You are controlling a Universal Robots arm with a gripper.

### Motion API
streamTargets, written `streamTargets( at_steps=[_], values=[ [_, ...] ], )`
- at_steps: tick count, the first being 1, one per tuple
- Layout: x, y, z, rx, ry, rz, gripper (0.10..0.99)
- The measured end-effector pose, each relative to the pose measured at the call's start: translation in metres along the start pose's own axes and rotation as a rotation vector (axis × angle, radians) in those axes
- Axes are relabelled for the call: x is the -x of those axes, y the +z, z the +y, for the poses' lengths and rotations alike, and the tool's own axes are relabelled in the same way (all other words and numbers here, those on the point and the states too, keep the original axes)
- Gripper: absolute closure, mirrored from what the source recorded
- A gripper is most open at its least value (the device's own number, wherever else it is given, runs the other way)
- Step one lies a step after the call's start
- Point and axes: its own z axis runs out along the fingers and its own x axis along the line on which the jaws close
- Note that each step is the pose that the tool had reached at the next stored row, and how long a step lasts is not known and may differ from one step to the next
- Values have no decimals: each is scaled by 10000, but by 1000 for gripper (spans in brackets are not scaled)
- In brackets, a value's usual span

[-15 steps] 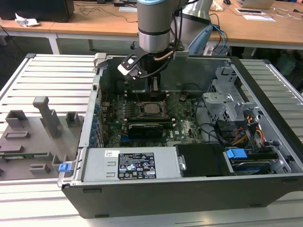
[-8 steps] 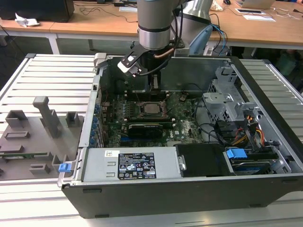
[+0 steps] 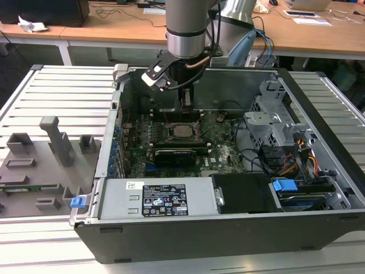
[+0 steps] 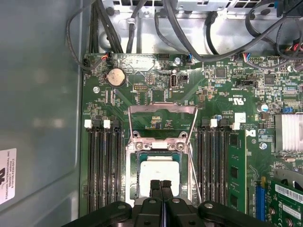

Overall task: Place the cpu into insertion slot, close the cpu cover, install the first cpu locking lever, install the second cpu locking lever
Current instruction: 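Close the cpu cover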

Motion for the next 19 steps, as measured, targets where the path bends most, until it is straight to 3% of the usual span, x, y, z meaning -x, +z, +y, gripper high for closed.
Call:
streamTargets(
  at_steps=[19],
  values=[
    [0, -55, 4, 0, 0, 0, 980]
  ],
)
